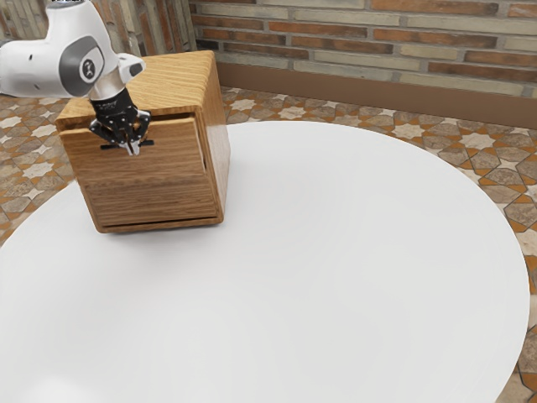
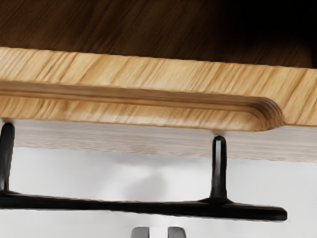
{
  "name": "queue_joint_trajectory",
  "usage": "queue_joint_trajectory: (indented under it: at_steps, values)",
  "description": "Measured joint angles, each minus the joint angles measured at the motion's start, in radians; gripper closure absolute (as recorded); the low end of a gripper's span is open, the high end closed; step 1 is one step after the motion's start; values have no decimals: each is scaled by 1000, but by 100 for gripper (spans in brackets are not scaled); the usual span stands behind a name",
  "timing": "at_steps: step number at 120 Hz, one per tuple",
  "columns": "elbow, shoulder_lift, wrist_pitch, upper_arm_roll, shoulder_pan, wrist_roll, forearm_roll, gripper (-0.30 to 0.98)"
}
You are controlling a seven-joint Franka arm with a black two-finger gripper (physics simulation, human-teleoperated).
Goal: Push the drawer handle with one arm to close the drawer
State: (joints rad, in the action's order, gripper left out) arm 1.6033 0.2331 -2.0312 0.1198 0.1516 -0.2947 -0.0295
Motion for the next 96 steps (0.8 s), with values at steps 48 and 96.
queue_joint_trajectory:
  at_steps: [48,96]
  values:
    - [36,-8,-57,-24,23,69,-19,71]
    - [-65,-214,285,-136,-175,107,-89,16]
